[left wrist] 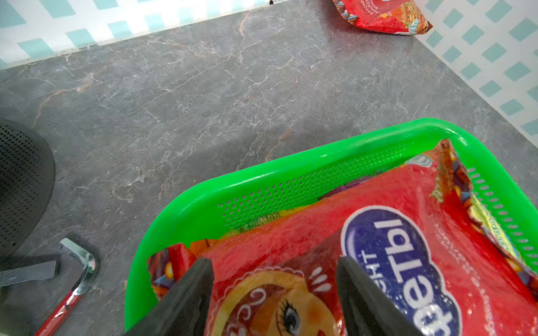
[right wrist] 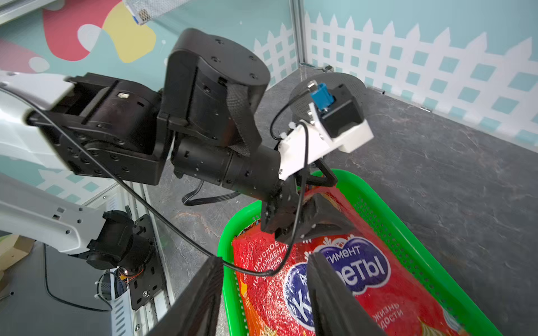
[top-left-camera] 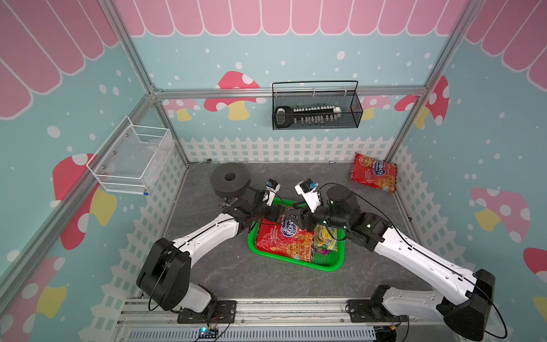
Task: Put the candies in the basket
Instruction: Place the candy in the basket.
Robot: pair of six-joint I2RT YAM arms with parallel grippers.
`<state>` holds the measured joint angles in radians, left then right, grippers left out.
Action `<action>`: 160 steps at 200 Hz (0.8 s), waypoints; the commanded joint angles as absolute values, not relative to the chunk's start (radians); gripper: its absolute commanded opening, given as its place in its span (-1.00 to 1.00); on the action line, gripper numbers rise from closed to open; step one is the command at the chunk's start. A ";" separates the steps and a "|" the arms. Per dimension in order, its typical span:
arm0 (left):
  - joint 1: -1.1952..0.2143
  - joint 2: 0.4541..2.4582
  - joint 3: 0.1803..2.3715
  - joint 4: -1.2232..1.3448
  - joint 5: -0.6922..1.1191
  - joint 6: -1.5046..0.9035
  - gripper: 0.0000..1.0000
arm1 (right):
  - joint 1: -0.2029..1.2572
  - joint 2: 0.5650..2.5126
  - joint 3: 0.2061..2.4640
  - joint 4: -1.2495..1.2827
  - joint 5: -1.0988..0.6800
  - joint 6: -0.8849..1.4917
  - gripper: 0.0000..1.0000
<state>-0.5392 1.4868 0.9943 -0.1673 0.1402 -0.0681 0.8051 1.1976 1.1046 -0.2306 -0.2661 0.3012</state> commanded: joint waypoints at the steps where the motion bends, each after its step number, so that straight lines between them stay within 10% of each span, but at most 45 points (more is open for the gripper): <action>1: -0.525 1.474 1.028 -0.132 0.049 -0.077 0.42 | 0.804 1.235 1.041 -0.139 -0.376 0.253 -0.04; 160: -0.500 1.354 0.951 0.031 0.105 -0.130 0.40 | 0.541 1.394 0.658 0.094 -0.599 0.591 0.01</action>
